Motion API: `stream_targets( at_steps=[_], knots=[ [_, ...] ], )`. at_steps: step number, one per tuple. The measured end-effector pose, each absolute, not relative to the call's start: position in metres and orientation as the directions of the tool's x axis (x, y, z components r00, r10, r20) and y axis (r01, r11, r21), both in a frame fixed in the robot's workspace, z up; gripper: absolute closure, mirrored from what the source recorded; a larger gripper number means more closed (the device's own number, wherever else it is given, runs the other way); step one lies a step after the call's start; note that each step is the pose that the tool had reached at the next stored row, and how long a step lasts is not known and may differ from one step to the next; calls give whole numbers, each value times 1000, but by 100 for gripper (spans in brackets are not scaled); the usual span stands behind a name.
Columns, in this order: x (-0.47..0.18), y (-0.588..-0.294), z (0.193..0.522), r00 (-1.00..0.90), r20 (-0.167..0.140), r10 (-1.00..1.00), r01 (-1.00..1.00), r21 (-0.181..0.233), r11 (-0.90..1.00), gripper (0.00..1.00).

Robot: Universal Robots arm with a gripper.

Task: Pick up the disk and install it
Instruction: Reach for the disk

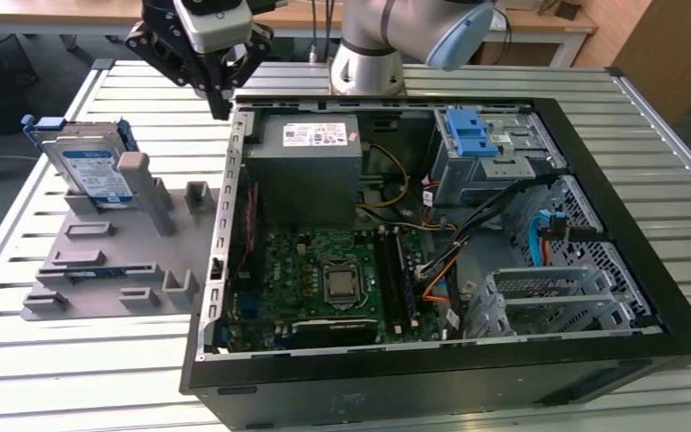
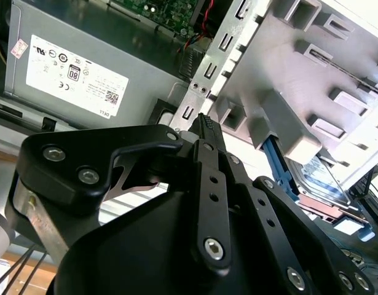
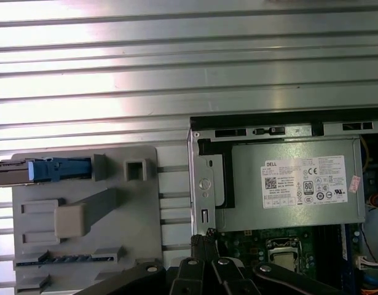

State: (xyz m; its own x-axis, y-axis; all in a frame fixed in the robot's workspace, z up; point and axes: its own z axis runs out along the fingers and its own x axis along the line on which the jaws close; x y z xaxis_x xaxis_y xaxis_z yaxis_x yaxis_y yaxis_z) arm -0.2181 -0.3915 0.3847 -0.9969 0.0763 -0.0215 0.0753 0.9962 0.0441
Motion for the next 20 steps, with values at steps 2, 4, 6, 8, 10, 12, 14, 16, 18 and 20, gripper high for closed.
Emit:
stream_targets(
  at_steps=[2,4,6,8,10,12,14,16,18,20],
  knots=[
    [-219,-391,385,-997,-22,76,75,44,996,89],
    [-219,-391,385,-997,-22,76,75,44,996,89],
    [-220,-391,385,-997,-22,76,75,44,996,89],
    [-221,-391,385,-997,-21,76,75,44,996,89],
    [-221,-391,385,-997,-21,76,75,44,996,89],
    [-221,-391,385,-997,-22,76,75,44,996,89],
    [-221,-391,385,-997,-22,76,75,44,996,89],
    [-222,-391,385,-997,-22,76,75,44,996,89],
    [-223,-391,385,-997,-21,76,75,44,996,89],
    [-224,-391,385,-997,-21,76,75,44,996,89]
  ],
)
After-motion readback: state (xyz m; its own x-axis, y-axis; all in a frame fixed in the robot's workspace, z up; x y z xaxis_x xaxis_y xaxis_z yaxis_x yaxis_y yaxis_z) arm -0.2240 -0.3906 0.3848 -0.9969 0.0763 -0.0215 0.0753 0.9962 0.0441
